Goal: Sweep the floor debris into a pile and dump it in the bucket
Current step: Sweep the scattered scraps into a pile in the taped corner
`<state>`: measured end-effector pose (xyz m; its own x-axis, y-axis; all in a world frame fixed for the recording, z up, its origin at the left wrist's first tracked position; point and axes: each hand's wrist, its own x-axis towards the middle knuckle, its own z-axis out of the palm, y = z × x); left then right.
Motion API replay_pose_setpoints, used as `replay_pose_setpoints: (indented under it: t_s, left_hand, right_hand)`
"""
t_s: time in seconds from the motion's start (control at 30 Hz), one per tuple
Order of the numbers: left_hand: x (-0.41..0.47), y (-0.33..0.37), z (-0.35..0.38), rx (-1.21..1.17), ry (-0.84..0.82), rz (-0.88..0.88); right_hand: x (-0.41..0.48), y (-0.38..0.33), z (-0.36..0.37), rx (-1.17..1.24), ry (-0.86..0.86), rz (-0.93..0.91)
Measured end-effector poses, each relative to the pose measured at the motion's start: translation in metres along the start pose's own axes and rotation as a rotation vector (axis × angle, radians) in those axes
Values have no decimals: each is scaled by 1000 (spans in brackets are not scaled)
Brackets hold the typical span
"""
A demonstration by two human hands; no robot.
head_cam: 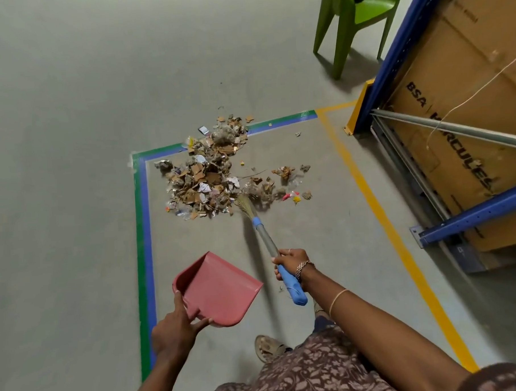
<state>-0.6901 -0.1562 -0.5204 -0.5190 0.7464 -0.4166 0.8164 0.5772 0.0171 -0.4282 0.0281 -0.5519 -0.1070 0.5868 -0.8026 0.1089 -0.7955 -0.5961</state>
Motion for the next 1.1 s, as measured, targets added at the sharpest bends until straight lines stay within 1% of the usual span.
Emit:
replay_pose_setpoints:
  t_s: [0.2,0.37,0.47,0.67,0.77,0.83,0.93,1.0,1.07,1.1]
  left_hand:
    - [16,-2,-3,-71,12,26]
    - [38,3,0,-93,6,30]
    - [53,11,1,-72,9,66]
    - [97,37,-2,-71,8,110]
    - [118,50,-8,-21,-67,114]
    - [125,59,-15,-8,-57,118]
    - [142,71,-30,40,-66,107]
    - [156,75,-38,45,-39,114]
    - [169,76,-45,26,-25,126]
    - [174,77,-49,14,-42,122]
  right_hand:
    - [-28,-27,-31,-108,-20,-102]
    - [-44,-50,-73,-99,-25,-178]
    - [-39,-62,-91,-47,13,-177]
    - [-6,-80,-110,-10,174,-133]
    - [18,-88,-122,-28,257,-75]
    - [35,-88,-125,-26,312,-30]
    - [61,-88,-124,-64,347,31]
    - [79,-90,-121,-85,361,68]
    - [94,-93,-114,-126,330,104]
    - [98,-95,-108,-156,309,116]
